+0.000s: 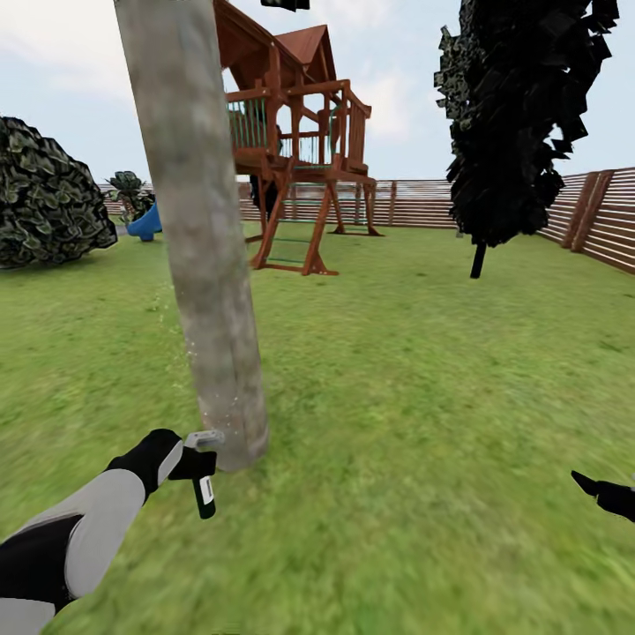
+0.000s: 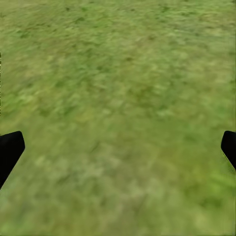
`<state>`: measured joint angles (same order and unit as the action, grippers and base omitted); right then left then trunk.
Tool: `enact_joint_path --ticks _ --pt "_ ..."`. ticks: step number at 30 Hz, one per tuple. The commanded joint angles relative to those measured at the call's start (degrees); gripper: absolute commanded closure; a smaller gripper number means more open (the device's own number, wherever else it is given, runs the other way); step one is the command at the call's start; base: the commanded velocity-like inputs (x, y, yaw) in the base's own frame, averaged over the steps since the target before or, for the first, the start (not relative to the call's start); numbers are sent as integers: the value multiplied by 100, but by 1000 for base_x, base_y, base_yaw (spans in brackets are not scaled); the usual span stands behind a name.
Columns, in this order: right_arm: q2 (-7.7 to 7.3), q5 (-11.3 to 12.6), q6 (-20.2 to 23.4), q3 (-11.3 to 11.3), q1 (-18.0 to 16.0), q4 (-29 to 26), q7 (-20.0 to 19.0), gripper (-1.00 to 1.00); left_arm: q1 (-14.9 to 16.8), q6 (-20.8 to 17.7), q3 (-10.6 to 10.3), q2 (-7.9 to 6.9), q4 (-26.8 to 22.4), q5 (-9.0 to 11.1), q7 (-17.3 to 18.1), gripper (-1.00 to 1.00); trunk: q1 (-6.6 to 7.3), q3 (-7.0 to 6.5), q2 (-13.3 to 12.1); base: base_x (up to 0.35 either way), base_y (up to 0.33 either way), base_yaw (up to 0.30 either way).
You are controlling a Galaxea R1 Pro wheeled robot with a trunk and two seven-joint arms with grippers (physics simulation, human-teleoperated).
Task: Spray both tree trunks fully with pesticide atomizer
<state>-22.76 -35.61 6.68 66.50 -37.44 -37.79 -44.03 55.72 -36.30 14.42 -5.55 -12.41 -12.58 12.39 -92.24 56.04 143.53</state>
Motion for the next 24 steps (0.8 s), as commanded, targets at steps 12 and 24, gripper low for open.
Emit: enact_joint_path --ticks 12,24 --pt "17 -7 0 -14 0 7 0 -100 0 -48 9 -24 -637 -15 -4 100 0 0 0 2 -297 197" --pt "18 1 1 3 0 9 0 -100 111 -1801 -155 41 -1908 -51 -61 100 0 0 0 0 -8 2"
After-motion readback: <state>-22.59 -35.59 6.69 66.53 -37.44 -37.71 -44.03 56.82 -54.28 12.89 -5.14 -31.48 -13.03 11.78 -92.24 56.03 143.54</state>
